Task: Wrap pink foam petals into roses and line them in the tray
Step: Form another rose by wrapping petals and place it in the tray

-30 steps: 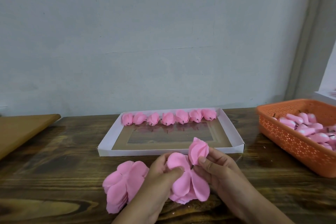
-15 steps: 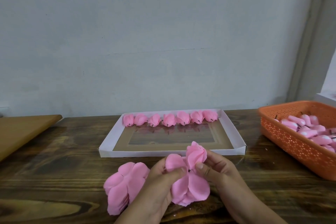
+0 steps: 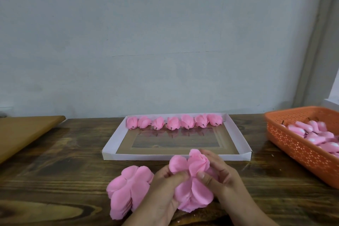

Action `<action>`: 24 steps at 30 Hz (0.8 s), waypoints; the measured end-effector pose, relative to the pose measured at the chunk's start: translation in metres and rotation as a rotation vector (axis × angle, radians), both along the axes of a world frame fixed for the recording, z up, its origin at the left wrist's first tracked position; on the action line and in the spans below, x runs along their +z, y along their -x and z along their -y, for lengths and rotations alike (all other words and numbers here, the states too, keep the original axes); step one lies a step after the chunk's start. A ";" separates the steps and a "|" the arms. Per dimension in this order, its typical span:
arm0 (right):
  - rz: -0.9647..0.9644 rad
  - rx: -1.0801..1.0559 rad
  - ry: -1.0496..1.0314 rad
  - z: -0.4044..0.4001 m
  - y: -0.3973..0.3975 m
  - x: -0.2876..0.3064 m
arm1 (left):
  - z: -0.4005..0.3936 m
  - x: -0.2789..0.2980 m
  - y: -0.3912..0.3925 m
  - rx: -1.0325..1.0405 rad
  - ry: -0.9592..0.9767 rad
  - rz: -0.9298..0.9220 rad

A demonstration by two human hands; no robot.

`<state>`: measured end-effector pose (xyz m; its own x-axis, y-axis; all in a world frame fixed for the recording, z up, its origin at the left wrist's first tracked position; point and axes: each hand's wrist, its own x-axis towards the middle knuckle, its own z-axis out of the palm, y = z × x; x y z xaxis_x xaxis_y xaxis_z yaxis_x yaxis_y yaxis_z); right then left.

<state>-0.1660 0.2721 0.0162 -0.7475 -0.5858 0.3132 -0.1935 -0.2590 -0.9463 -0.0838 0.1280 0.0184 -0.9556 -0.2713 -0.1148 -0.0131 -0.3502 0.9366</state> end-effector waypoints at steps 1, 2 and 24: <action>-0.012 -0.018 -0.021 0.000 -0.001 0.000 | 0.000 -0.001 0.002 0.057 0.007 0.036; -0.026 -0.013 -0.041 0.000 -0.001 0.000 | -0.001 -0.001 0.003 0.105 0.004 0.065; -0.003 0.100 -0.040 0.000 -0.002 -0.002 | -0.011 0.002 0.002 0.284 0.225 0.001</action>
